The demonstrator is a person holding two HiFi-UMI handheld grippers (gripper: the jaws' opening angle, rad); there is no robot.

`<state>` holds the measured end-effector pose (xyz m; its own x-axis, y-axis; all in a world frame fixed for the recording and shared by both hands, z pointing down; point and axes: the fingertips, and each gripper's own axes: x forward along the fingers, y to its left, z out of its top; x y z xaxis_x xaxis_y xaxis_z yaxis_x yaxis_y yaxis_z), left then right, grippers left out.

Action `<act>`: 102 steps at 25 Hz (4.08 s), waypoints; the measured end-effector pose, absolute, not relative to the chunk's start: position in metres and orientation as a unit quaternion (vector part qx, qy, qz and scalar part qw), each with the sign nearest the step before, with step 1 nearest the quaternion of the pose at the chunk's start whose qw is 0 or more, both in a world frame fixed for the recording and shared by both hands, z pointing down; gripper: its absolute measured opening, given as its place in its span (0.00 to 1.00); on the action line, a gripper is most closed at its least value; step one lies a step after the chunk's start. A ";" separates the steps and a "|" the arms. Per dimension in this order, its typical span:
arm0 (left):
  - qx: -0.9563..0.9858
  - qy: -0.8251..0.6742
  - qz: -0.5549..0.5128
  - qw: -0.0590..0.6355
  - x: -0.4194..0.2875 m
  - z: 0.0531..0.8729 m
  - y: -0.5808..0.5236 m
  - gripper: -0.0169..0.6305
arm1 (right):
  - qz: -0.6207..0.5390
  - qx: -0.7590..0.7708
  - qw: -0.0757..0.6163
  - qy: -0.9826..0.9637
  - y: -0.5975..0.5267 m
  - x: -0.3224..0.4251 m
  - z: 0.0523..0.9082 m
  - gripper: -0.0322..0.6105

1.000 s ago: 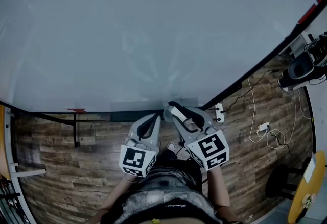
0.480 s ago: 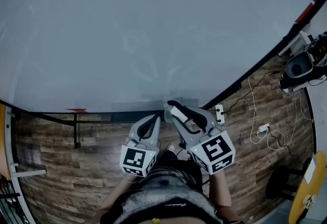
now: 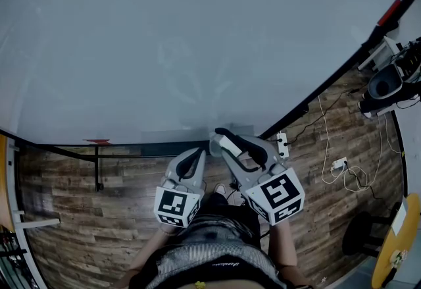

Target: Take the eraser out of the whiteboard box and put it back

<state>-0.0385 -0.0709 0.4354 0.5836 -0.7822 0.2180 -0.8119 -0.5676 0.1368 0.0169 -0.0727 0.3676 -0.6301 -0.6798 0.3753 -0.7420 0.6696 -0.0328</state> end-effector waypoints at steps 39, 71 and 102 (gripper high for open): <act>0.879 -0.454 0.079 0.124 -0.035 0.448 -0.075 0.03 | 0.116 0.386 0.177 -0.898 -0.085 0.022 0.384 0.29; 0.861 -0.481 0.085 0.140 -0.052 0.458 -0.075 0.03 | 0.158 0.361 0.232 -0.889 -0.105 0.015 0.467 0.29; 0.856 -0.490 0.085 0.141 -0.061 0.464 -0.081 0.03 | 0.167 0.347 0.265 -0.884 -0.109 0.008 0.538 0.30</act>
